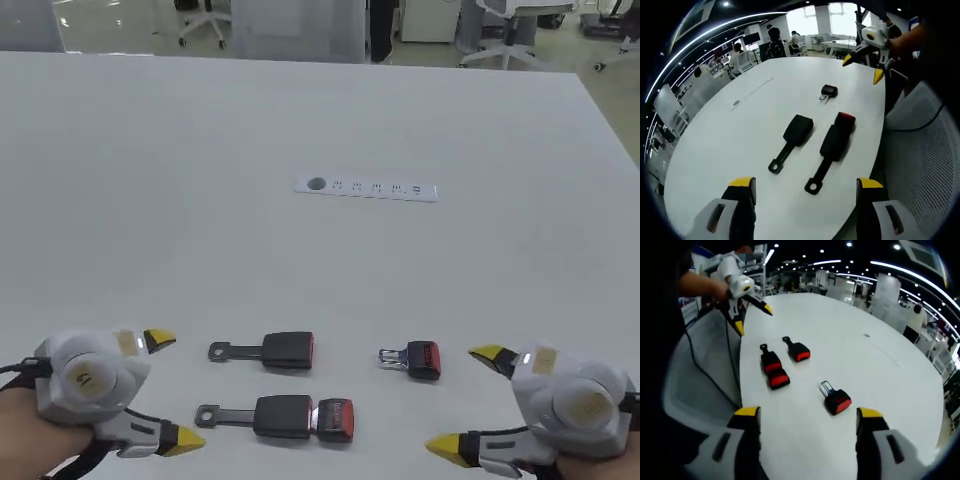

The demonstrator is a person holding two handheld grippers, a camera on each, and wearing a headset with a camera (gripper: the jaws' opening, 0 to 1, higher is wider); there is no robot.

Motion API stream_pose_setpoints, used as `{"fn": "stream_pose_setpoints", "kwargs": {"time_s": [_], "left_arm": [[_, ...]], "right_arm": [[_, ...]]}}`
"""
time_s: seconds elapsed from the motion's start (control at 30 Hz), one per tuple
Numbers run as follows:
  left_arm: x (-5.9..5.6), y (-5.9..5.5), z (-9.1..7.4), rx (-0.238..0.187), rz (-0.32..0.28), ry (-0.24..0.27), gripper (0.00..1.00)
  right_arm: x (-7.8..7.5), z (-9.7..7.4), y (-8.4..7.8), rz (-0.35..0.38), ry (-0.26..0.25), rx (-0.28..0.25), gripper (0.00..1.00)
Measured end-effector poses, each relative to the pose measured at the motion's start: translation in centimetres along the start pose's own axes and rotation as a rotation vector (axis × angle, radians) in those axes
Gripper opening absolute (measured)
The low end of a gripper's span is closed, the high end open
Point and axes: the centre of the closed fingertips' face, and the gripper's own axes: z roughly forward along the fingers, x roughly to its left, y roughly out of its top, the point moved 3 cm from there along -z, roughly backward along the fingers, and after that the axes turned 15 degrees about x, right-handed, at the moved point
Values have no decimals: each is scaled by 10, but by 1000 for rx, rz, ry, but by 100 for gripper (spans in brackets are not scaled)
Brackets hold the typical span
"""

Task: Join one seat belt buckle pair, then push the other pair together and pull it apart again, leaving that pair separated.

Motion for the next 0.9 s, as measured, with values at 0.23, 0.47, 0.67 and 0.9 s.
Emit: {"fn": "stream_pose_setpoints", "kwargs": {"time_s": [0.23, 0.47, 0.67, 0.9], "left_arm": [[-7, -12, -18, -26, -68, 11, 96], [-11, -28, -25, -47, -107, 11, 100], [-10, -26, -32, -60, -118, 29, 100], [-8, -26, -34, -67, -115, 45, 100]], "right_arm": [[2, -14, -9, 31, -30, -7, 87], [12, -20, -10, 53, -51, -23, 100], [17, -22, -11, 67, -55, -18, 100], [19, -28, -10, 86, -68, -28, 100]]}}
